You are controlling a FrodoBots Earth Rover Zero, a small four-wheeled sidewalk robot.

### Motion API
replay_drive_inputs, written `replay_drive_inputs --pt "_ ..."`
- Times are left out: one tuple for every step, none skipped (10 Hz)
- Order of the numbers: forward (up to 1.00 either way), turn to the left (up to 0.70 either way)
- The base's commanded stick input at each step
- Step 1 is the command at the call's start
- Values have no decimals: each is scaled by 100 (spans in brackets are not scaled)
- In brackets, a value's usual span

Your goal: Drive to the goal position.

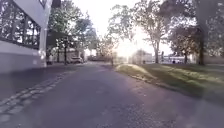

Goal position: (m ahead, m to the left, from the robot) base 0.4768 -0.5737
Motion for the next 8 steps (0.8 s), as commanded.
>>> replay_drive_inputs --pt "70 0" --pt "70 0" --pt "70 0" --pt "70 0" --pt "70 0" --pt "70 0" --pt "70 0" --pt "70 0"
